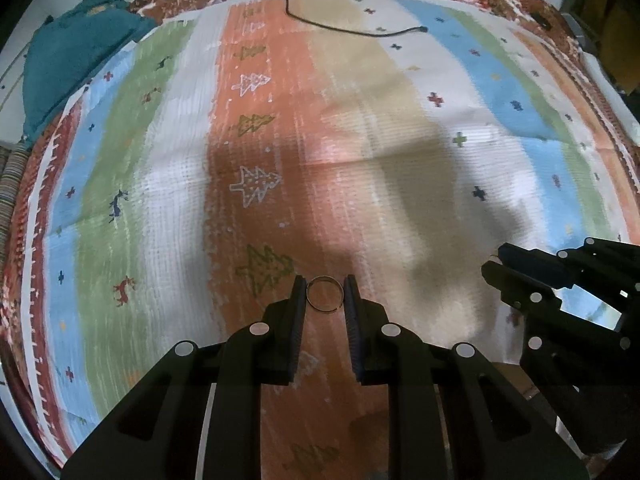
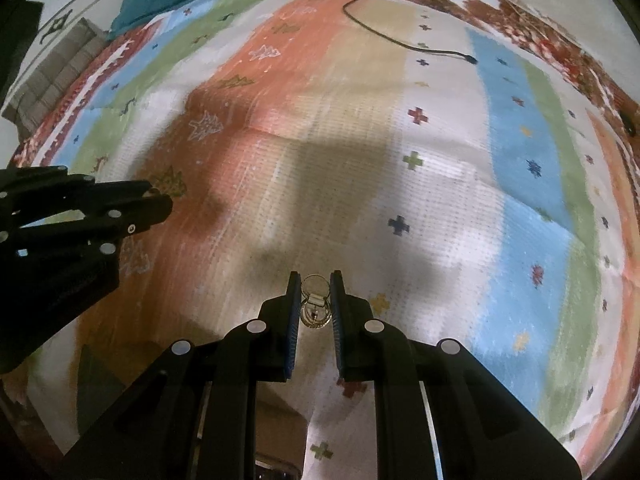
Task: Organize jewelry
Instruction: 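Grasp the gold ring with the left gripper while the right grasps the gold charm, then carry the gold ring with the left gripper while the right carries the gold charm to the tin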
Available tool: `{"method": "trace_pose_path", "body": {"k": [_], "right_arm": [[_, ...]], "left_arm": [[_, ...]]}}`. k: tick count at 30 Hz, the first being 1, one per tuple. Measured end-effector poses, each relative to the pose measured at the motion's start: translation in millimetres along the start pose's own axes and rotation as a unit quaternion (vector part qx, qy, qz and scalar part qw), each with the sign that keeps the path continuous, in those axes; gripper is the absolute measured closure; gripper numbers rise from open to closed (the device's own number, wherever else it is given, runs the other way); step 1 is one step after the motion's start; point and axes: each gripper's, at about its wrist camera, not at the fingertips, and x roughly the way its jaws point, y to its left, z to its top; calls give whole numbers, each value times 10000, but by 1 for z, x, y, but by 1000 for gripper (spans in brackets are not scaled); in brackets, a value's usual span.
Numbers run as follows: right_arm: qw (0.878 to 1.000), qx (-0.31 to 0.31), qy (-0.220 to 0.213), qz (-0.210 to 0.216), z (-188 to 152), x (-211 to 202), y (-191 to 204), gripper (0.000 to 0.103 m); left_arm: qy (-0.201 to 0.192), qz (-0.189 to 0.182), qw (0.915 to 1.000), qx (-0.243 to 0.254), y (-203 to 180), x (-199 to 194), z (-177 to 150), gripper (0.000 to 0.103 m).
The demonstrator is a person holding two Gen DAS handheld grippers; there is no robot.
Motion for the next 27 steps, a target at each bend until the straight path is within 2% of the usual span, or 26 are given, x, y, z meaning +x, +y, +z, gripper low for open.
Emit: {"method": "trace_pose_path", "body": {"k": [15, 27], "right_arm": [[9982, 359, -439, -178, -23, -40, -7, 88], [9968, 296, -699, -262, -44, -65, 5, 87]], "left_arm": [[-442, -227, 9988, 24, -17, -42, -18, 84], [-740, -313, 9967, 100, -30, -71, -42, 84]]}}
